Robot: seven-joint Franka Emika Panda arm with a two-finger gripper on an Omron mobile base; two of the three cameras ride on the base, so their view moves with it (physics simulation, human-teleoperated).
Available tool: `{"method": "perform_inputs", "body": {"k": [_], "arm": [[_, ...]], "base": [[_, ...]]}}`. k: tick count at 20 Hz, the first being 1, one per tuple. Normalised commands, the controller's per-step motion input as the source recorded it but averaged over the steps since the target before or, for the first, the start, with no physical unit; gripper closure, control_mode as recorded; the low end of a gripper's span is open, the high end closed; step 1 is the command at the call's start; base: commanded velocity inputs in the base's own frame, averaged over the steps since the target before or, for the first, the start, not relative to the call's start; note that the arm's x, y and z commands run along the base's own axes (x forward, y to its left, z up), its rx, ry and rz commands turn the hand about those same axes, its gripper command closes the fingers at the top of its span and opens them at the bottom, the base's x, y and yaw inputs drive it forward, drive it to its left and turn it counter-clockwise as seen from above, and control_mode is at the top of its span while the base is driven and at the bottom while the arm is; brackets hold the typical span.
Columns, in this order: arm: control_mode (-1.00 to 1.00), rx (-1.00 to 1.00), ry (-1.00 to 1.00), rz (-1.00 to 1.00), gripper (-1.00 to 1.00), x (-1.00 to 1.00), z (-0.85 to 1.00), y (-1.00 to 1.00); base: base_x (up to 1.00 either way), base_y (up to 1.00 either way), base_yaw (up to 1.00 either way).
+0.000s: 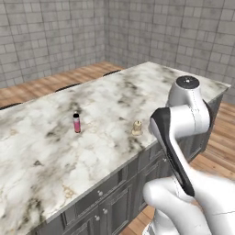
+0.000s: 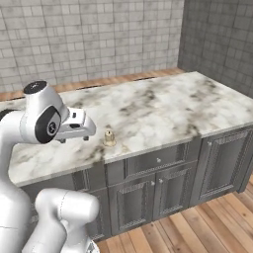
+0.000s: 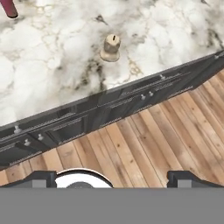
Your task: Pick the candle and jar from the dining table and place them in the open cabinet. Close the cabinet after placing the objects.
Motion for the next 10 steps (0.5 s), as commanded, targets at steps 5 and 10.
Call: {"method": "perform_inputs", "body": {"k": [5, 10], "arm": [[-1.00, 0.05, 0.02, 0.03, -1.00, 0.44, -0.16, 0.00], [-1.00, 0.07, 0.06, 0.03, -1.00, 0.39, -0.16, 0.00]], "base": [[0.00, 0.00, 0.00], [0.00, 0.00, 0.00]]}}
